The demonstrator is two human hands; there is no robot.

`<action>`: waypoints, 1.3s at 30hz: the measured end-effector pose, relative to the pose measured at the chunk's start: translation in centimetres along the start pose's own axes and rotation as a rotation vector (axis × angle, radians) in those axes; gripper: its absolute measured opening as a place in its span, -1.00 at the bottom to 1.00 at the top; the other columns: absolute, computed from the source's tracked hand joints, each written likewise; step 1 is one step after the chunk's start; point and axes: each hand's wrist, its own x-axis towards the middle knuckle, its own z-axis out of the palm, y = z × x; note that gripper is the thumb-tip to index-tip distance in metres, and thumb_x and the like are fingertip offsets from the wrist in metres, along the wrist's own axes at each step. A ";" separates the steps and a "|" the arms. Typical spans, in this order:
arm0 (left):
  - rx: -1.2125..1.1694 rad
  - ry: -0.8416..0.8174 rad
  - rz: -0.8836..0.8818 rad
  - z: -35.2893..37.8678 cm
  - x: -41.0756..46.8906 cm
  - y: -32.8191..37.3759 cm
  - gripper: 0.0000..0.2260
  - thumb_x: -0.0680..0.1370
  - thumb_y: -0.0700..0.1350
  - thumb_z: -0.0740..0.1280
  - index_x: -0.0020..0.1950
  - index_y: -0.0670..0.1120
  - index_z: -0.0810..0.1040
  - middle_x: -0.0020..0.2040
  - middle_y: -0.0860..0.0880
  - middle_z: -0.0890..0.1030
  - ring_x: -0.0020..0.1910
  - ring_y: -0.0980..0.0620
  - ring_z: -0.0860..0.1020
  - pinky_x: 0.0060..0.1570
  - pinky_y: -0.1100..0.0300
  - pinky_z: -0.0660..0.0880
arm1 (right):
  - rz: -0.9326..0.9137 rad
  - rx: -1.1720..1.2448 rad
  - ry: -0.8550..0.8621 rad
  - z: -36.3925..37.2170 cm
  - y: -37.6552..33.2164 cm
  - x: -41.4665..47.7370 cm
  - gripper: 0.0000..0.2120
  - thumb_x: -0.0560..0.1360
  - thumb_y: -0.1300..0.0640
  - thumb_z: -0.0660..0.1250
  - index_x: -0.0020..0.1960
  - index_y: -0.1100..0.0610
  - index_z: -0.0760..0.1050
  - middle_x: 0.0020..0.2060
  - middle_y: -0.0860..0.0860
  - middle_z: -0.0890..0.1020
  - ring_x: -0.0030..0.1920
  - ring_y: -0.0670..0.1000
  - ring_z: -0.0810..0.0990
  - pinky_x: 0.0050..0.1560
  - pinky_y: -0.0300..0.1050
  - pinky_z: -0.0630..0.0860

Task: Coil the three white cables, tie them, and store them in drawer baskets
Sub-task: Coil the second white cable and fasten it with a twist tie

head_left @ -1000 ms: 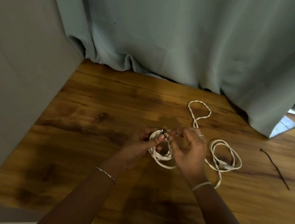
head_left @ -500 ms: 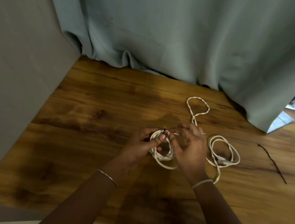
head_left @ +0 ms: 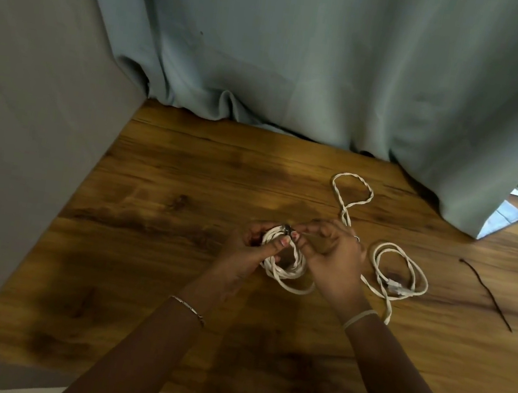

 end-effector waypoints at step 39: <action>0.111 0.015 0.019 2.4 -0.8 -0.3 -0.76 0.46 -0.20 0.44 0.12 -0.12 0.60 -0.04 -0.04 0.69 -0.09 0.03 0.65 -0.06 0.10 0.58 | -0.056 -0.281 0.142 -1.4 -0.3 -3.1 -0.87 0.45 0.16 0.35 -0.04 0.05 0.62 -0.06 -0.05 0.64 0.01 0.02 0.53 0.06 0.11 0.46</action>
